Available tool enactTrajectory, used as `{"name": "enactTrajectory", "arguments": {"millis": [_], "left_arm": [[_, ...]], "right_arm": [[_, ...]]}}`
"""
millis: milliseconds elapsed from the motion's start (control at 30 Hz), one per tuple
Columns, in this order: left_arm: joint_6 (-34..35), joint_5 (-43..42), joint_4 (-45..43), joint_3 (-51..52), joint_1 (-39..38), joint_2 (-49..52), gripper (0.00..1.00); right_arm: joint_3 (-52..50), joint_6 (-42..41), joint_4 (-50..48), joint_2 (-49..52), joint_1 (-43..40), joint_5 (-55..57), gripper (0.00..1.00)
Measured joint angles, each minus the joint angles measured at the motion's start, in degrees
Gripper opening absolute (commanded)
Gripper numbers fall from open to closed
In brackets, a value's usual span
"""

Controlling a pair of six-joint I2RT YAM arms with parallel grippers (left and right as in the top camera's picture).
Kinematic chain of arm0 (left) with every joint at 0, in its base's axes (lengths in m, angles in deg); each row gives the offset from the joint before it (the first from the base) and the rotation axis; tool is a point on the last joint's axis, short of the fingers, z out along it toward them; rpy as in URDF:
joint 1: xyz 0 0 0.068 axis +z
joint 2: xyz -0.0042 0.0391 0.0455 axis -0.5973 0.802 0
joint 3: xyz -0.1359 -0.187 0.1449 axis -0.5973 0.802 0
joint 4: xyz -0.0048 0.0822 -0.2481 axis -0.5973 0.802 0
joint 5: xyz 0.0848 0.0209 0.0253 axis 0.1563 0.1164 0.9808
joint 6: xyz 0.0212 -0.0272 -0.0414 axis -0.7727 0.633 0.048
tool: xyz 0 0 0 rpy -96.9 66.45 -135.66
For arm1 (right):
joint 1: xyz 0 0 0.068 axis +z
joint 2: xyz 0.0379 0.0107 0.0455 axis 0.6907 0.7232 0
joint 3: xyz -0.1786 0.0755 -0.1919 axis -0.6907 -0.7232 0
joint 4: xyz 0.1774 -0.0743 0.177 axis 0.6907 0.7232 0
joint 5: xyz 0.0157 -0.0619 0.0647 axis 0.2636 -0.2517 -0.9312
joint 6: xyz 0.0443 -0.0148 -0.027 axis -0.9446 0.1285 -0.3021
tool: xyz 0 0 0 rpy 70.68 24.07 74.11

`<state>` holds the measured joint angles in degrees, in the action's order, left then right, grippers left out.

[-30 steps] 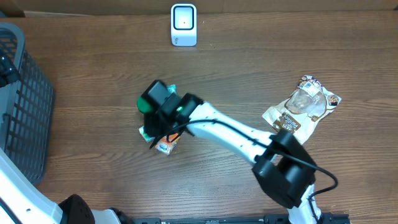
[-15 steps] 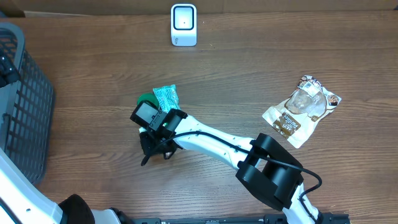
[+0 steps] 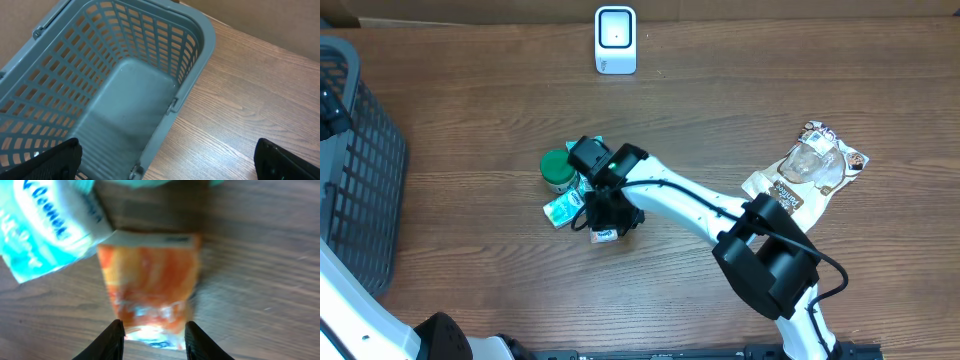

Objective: Scan the item barcode

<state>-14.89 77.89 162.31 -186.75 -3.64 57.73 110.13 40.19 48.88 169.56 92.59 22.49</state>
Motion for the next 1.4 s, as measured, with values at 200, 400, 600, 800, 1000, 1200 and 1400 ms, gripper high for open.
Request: {"name": "enactTrajectory", "arguments": {"millis": [200,400,600,800,1000,1200,1400], "left_arm": [[0.00,0.00,0.00,0.00,0.00,0.00,1.00],[0.00,0.00,0.00,0.00,0.00,0.00,1.00],[0.00,0.00,0.00,0.00,0.00,0.00,1.00],[0.02,0.00,0.00,0.00,0.00,0.00,0.99],[0.00,0.00,0.00,0.00,0.00,0.00,0.99],[0.02,0.00,0.00,0.00,0.00,0.00,1.00],[0.02,0.00,0.00,0.00,0.00,0.00,0.99]], "right_arm": [[0.00,2.10,0.28,0.00,-2.16,-0.04,0.37],[0.00,5.11,0.85,0.00,-3.48,-0.63,0.41],[-0.02,9.18,-0.35,0.02,-3.61,-6.82,0.43],[-2.71,10.64,-1.62,0.48,-3.61,-9.73,0.39],[-3.48,11.37,-1.81,1.01,-4.81,-10.73,0.24],[-3.76,14.49,-1.81,1.01,-5.86,-11.21,0.04],[-2.91,19.91,4.50,1.01,-6.67,-11.10,0.04]]}}
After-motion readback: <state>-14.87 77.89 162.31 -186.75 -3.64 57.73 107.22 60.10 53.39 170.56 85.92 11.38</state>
